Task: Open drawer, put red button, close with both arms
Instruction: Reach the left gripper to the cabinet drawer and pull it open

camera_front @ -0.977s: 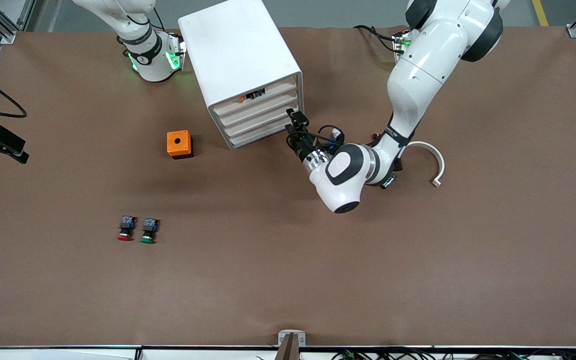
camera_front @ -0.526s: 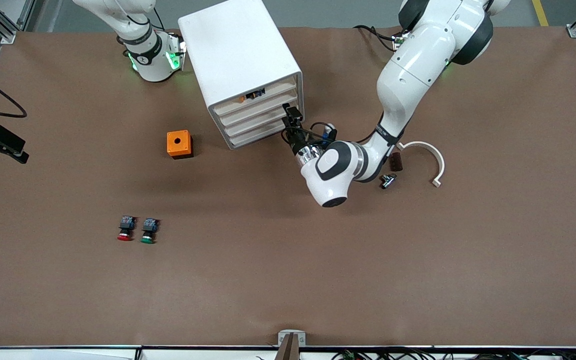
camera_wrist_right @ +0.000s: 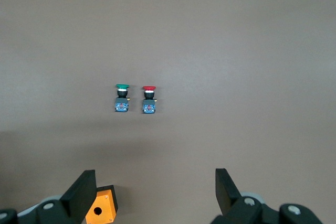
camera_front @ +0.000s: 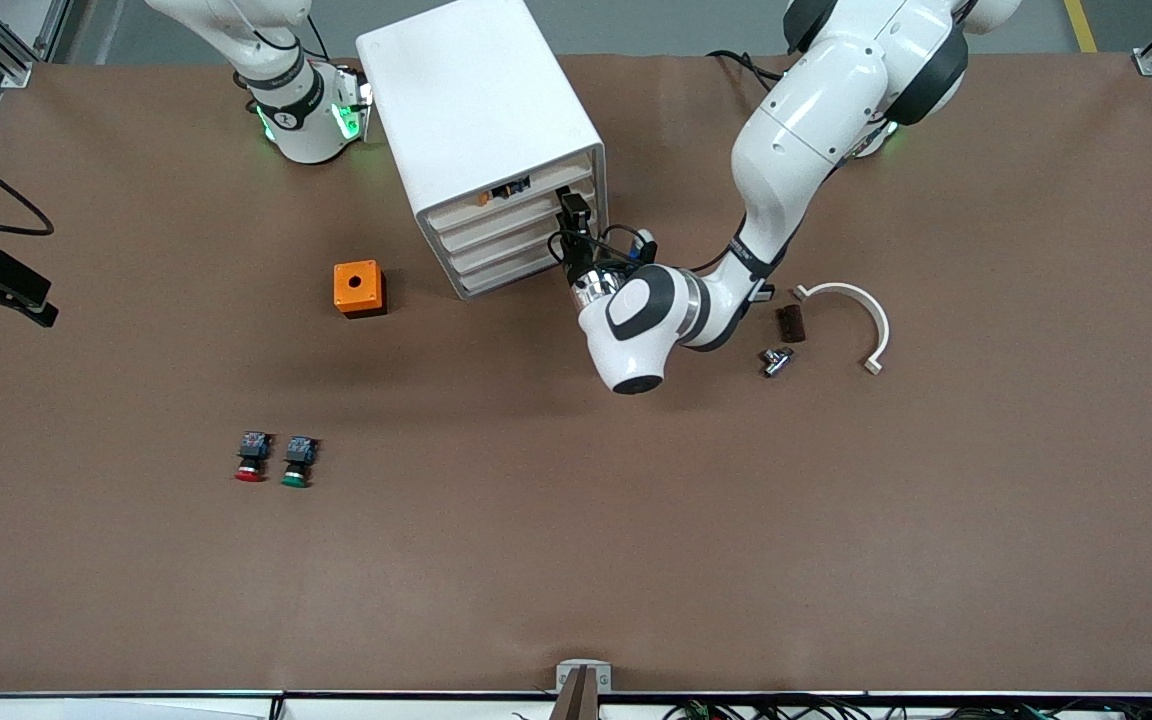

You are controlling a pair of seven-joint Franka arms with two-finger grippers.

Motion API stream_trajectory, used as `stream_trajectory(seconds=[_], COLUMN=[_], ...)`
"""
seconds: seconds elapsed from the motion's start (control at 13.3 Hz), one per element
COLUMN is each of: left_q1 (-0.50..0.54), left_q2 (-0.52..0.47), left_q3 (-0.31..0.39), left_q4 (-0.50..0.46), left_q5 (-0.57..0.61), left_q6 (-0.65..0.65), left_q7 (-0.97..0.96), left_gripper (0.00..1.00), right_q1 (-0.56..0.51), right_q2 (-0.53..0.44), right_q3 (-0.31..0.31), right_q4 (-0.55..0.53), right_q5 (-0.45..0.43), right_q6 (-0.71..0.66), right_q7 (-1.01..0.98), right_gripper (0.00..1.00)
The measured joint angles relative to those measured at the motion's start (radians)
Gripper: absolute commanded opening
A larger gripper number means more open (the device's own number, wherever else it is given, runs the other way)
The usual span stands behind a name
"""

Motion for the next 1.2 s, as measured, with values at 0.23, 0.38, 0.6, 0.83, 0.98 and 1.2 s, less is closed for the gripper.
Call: stream_trajectory(seconds=[0.23,0.38,0.6,0.83,0.98,1.2], left_q1=[-0.022,-0.023,-0.022,-0.019,-0.015,0.001], left_q2=[0.009,0.009,0.009,0.009,0.009,0.009], left_q3=[0.000,0.000,0.002,0.003,0.003,0.007], left_q4=[0.000,0.002,0.007,0.010,0.012,0.016], left_q5=[0.000,0.000,-0.001,-0.003,-0.004,-0.006], left_q6=[0.000,-0.004,-0.007,-0.008,-0.009,-0.009], left_q7=[0.000,0.000,-0.002,-0.003,-0.005,-0.013], left_gripper=[0.21,0.17,0.14,0.13,0.13,0.13], right_q1=[0.001,0.001,0.002,0.002,0.002,0.002], right_q2=[0.058,0.120,0.209,0.261,0.285,0.338], right_q3=[0.004,0.005,0.006,0.006,0.007,0.007], right_q4=[-0.007,-0.008,-0.010,-0.010,-0.011,-0.013], right_q5=[0.008,0.017,0.021,0.022,0.025,0.048], right_q6=[0.025,0.067,0.124,0.138,0.148,0.190], right_q7=[0.000,0.000,0.000,0.000,0.000,0.000], right_gripper=[1.00,1.00,1.00,1.00,1.00,1.00])
